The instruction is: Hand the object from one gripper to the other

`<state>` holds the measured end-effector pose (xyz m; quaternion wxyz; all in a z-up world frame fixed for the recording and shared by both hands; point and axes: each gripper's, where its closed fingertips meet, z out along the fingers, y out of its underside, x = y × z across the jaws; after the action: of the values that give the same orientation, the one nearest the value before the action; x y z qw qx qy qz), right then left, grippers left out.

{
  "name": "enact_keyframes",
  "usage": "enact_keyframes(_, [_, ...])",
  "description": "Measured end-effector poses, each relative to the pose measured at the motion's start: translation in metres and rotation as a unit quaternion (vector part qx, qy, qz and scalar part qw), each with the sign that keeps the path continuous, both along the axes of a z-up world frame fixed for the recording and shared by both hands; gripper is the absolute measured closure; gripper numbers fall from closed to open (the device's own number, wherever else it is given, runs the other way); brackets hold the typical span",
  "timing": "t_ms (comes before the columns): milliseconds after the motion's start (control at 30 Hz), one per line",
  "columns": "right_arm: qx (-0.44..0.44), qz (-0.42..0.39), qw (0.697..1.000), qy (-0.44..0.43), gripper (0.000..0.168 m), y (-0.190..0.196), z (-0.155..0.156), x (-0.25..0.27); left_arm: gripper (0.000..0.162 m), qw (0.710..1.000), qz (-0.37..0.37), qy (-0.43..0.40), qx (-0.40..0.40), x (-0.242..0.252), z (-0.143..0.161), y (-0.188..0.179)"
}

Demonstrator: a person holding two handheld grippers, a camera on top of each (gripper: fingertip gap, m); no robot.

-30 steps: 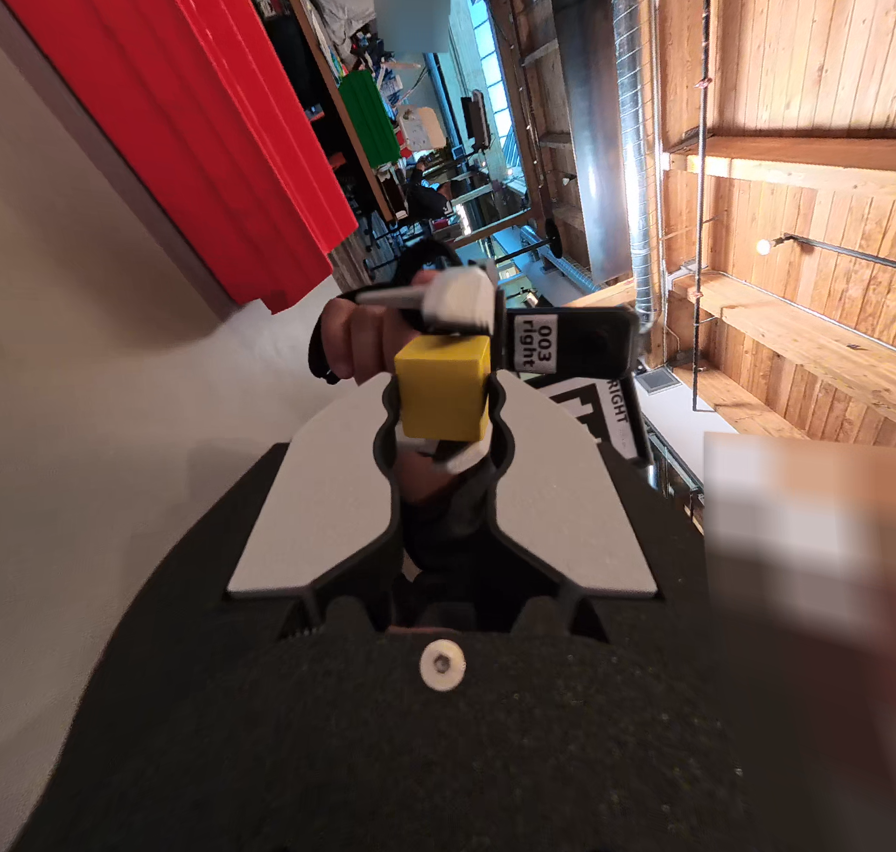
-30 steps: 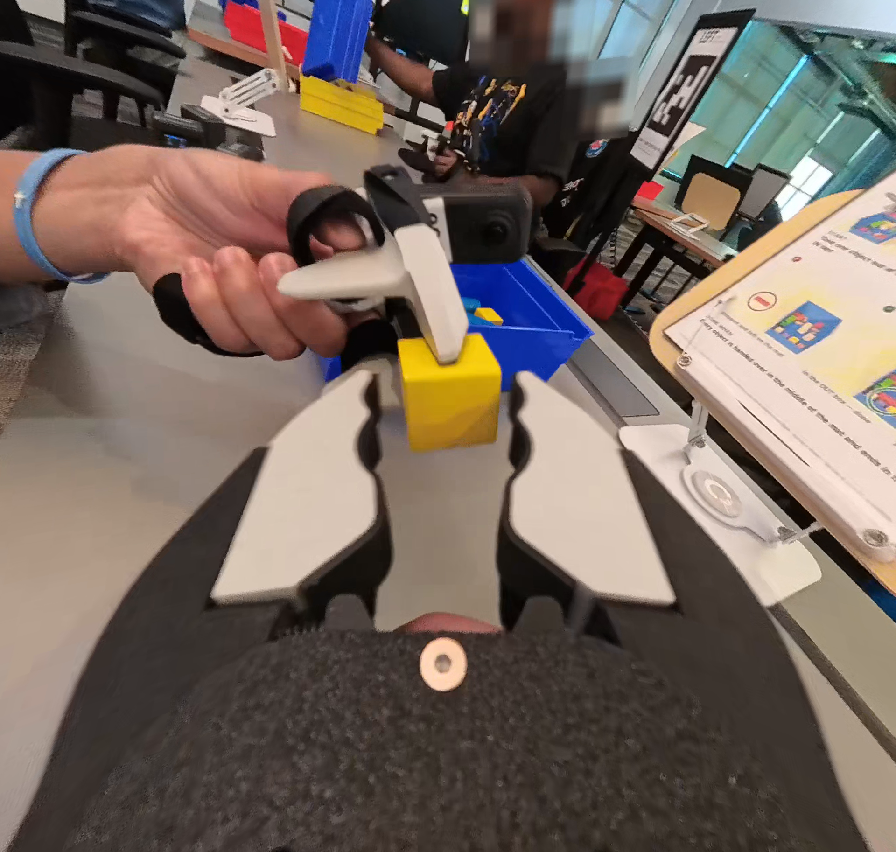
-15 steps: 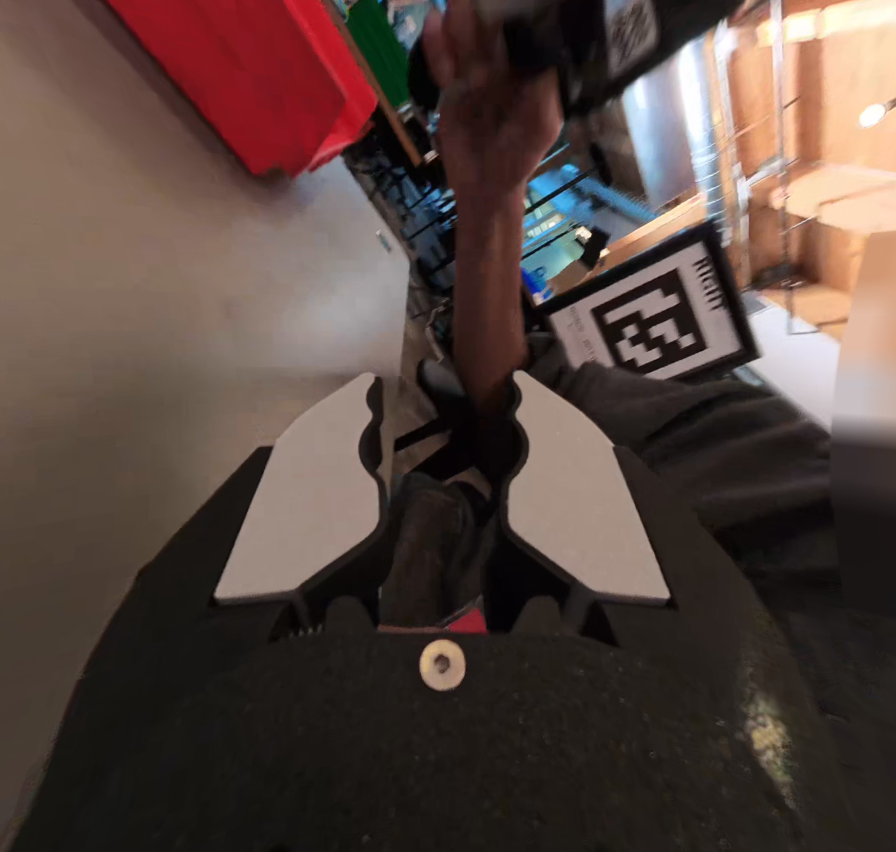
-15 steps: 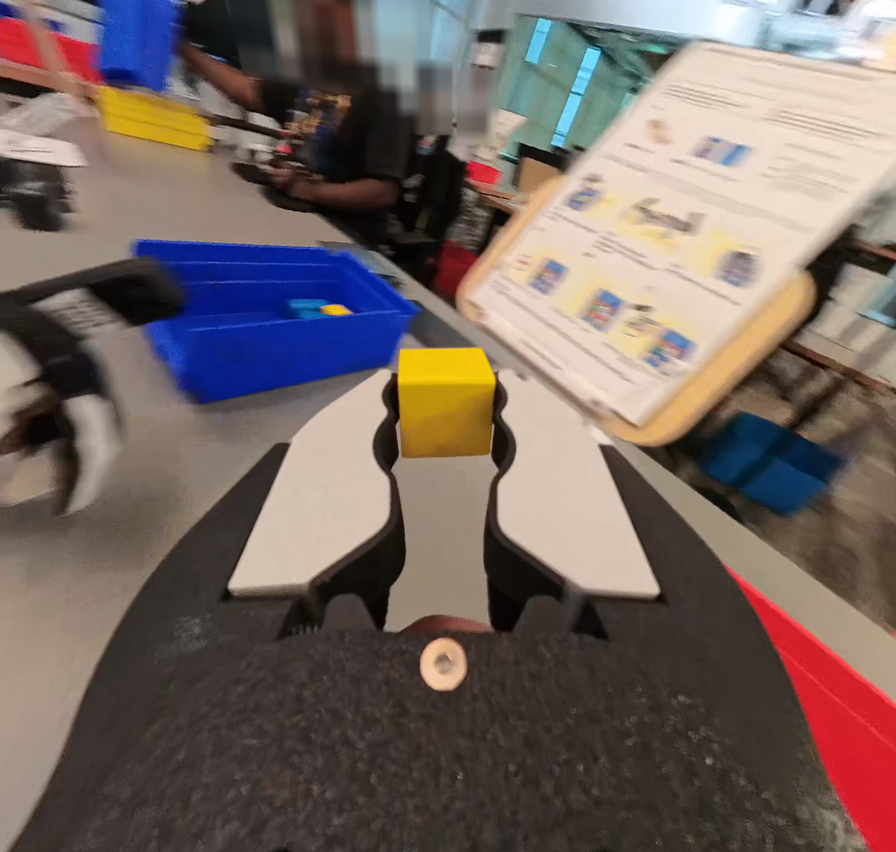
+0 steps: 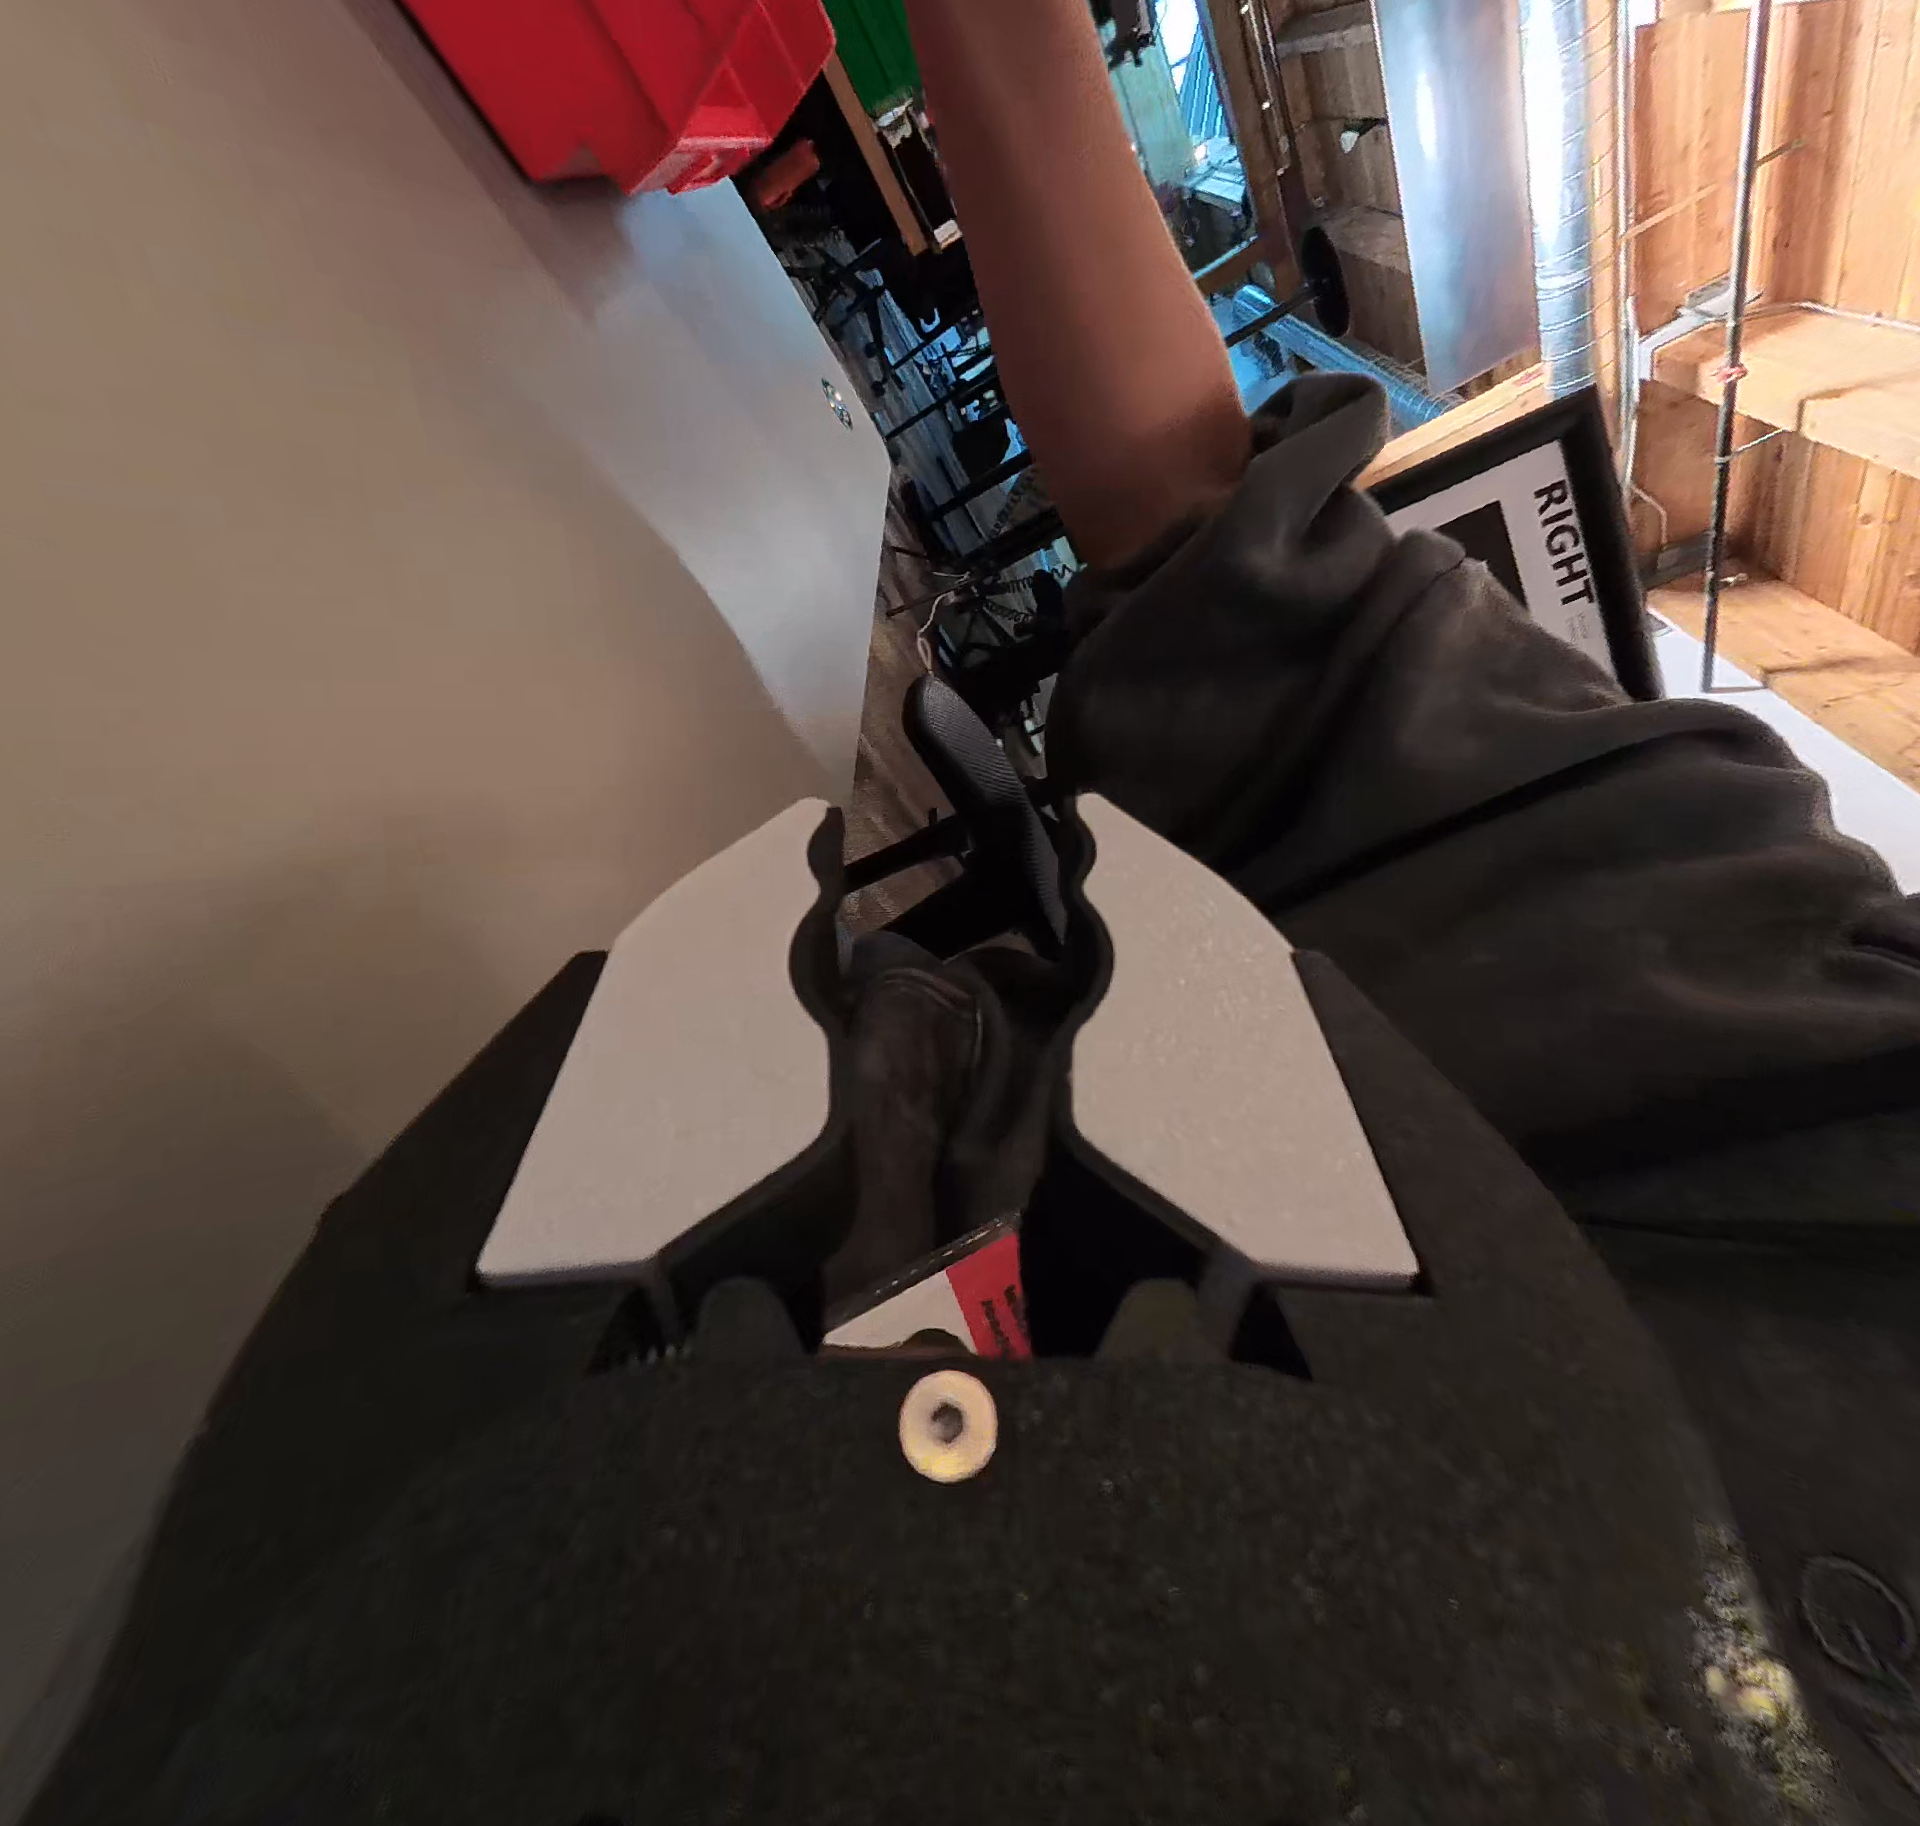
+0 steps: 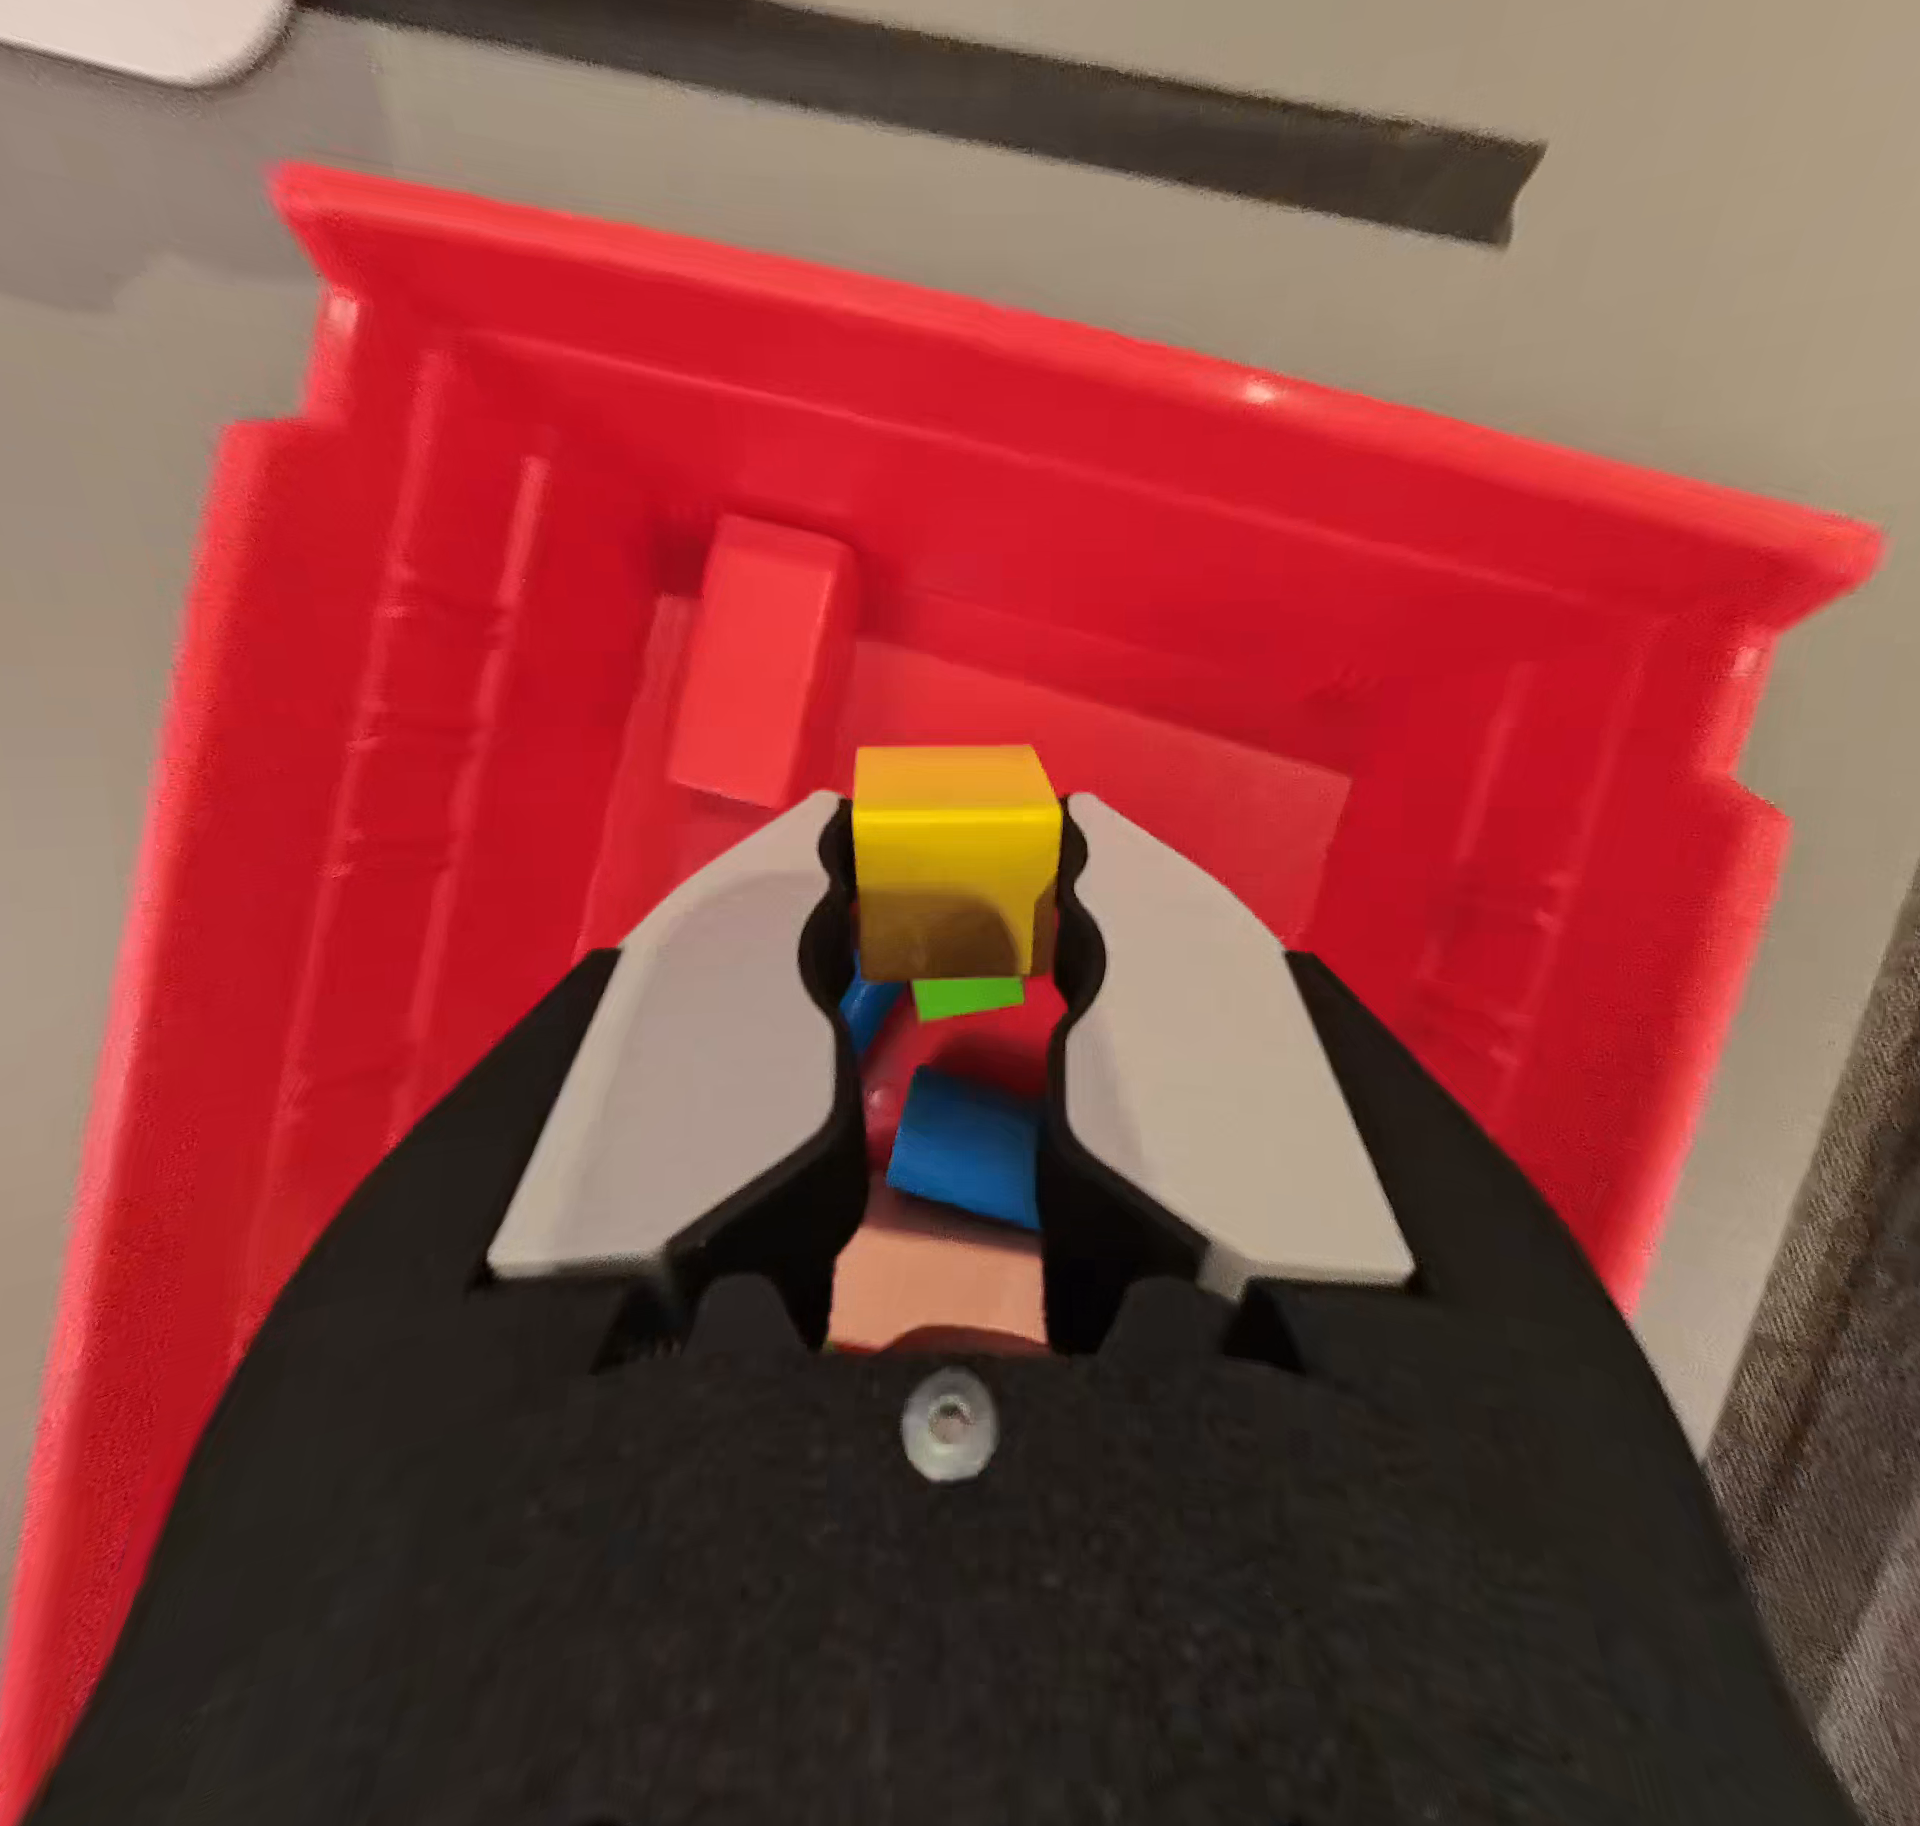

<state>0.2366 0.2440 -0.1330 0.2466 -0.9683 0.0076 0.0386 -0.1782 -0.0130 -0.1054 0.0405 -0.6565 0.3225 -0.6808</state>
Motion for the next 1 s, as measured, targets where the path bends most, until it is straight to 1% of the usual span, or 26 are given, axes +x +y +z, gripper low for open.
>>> enact_keyframes(133, [-0.055, -0.018, 0.998, 0.004, 0.133, 0.011, -0.037, -0.005, 0.123, 1.0, 0.002, 0.011, 0.016, -0.001, -0.004, 0.0])
enact_keyframes(267, [-0.08, -0.052, 0.995, -0.017, 0.133, 0.02, -0.058, 0.002, 0.123, 1.0, 0.002, 0.008, 0.005, -0.001, -0.003, 0.0])
enact_keyframes(367, [-0.079, -0.078, 0.994, -0.02, 0.133, 0.025, -0.062, 0.007, 0.123, 1.0, 0.002, 0.02, 0.018, -0.002, -0.008, 0.0])
enact_keyframes(433, [-0.077, -0.072, 0.994, -0.035, 0.133, 0.026, -0.062, 0.007, 0.123, 0.999, 0.005, 0.025, 0.027, -0.004, -0.008, 0.002])
enact_keyframes(500, [-0.071, -0.059, 0.994, -0.05, 0.13, 0.025, -0.057, 0.007, 0.123, 0.999, 0.012, 0.02, 0.033, -0.004, -0.004, 0.004])
enact_keyframes(533, [-0.056, -0.06, 0.995, -0.055, 0.122, 0.026, -0.047, 0.008, 0.123, 0.999, 0.015, 0.019, 0.038, -0.005, -0.003, 0.005])
enact_keyframes(567, [-0.025, -0.062, 0.996, -0.057, 0.119, 0.027, -0.03, 0.007, 0.123, 0.999, 0.016, 0.021, 0.044, -0.007, -0.003, 0.005])
enact_keyframes(633, [0.072, -0.049, 0.995, -0.043, 0.119, 0.026, 0.018, -0.005, 0.124, 0.997, 0.022, 0.03, 0.06, -0.009, -0.005, 0.007])
enact_keyframes(700, [0.175, -0.023, 0.984, -0.029, 0.119, 0.008, 0.069, -0.027, 0.124, 0.996, 0.033, 0.036, 0.079, -0.01, -0.004, 0.011])
enact_keyframes(733, [0.232, -0.009, 0.972, -0.019, 0.118, -0.007, 0.093, -0.041, 0.124, 0.994, 0.041, 0.045, 0.089, -0.011, -0.005, 0.014])
enact_keyframes(767, [0.286, 0.005, 0.958, -0.008, 0.117, -0.025, 0.11, -0.055, 0.124, 0.99, 0.056, 0.067, 0.108, -0.012, -0.01, 0.02])
enact_keyframes(800, [0.332, 0.013, 0.943, 0.003, 0.118, -0.045, 0.121, -0.068, 0.125, 0.982, 0.081, 0.102, 0.137, -0.015, -0.019, 0.03])
enact_keyframes(833, [0.365, 0.012, 0.931, 0.011, 0.118, -0.066, 0.124, -0.078, 0.124, 0.97, 0.108, 0.133, 0.173, -0.019, -0.026, 0.041])
enact_keyframes(900, [0.38, -0.008, 0.925, 0.009, 0.112, -0.106, 0.109, -0.09, 0.124, 0.946, 0.153, 0.17, 0.231, -0.026, -0.03, 0.059])
enact_keyframes(967, [0.394, -0.057, 0.917, -0.025, 0.103, -0.143, 0.09, -0.088, 0.124, 0.929, 0.194, 0.192, 0.252, -0.034, -0.028, 0.073])
enact_keyframes(1000, [0.411, -0.08, 0.907, -0.042, 0.106, -0.163, 0.083, -0.086, 0.124, 0.925, 0.204, 0.192, 0.255, -0.036, -0.026, 0.075])
